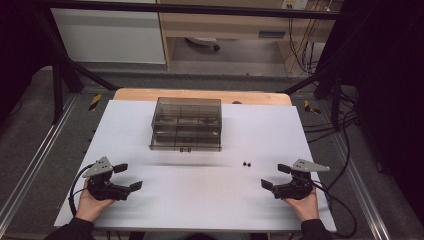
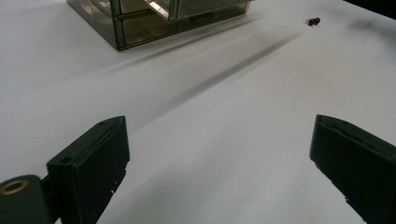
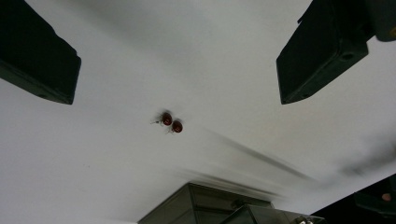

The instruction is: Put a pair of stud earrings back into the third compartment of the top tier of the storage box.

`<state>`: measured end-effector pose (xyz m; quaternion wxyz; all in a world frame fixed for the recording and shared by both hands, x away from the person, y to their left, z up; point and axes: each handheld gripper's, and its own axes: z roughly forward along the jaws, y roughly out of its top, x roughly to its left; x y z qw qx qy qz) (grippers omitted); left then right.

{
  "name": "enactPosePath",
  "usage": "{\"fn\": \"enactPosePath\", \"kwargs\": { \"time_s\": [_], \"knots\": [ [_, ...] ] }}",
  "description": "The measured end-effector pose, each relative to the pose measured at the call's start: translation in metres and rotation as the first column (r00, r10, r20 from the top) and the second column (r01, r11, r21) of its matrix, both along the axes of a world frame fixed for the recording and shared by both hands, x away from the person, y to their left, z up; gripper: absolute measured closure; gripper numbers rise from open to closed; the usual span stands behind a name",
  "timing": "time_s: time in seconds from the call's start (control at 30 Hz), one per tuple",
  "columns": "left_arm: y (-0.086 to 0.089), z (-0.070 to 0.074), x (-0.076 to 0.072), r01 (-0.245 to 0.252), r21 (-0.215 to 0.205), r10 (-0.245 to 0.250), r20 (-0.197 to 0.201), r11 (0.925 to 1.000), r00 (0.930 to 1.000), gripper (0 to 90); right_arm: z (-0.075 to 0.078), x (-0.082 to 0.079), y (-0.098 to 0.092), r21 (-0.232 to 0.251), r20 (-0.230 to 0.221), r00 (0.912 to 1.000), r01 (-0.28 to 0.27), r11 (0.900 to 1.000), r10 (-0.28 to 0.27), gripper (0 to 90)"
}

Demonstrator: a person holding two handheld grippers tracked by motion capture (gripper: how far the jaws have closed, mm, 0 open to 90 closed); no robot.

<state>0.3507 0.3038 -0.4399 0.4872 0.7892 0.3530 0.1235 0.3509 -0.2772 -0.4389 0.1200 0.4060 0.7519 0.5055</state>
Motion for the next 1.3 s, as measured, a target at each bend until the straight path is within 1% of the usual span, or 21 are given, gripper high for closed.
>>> {"fn": "enactPosePath", "kwargs": {
  "time_s": [0.07,0.23,0.4,0.73,1.03,1.17,1.3],
  "knots": [
    [0.0,0.0,0.0,0.0,-0.003,0.0,-0.001,1.0,1.0,5.0,0.0,0.0,0.001,-0.002,0.0,1.0,0.0,1.0,0.0,0.5],
    [0.0,-0.001,0.0,0.001,0.004,-0.001,-0.004,1.0,1.0,5.0,-0.001,0.001,0.004,-0.021,-0.006,1.0,-0.001,1.0,0.001,0.5],
    [0.0,-0.001,0.001,0.0,0.005,0.0,-0.006,1.0,1.0,5.0,0.0,0.003,0.008,-0.033,-0.003,1.0,-0.009,0.999,0.009,0.6],
    [-0.001,-0.002,0.001,-0.006,0.011,0.006,-0.006,0.9999,1.0,5.0,0.001,0.009,0.023,-0.065,-0.011,0.9997,-0.022,0.998,0.022,0.6],
    [-0.001,-0.002,0.001,-0.007,0.014,0.007,-0.005,0.9999,1.0,5.0,0.004,0.019,0.035,-0.099,-0.016,0.9998,0.006,0.995,-0.008,2.4],
    [0.0,-0.001,0.001,-0.008,0.009,0.008,-0.004,0.9999,1.0,5.1,0.005,0.024,0.04,-0.11,-0.019,0.9997,0.011,0.994,-0.013,4.6],
    [-0.001,-0.002,0.001,-0.007,0.01,0.007,-0.006,0.9999,1.0,5.1,0.005,0.028,0.044,-0.126,-0.019,0.9992,0.032,0.991,-0.034,8.0]
  ]
}}
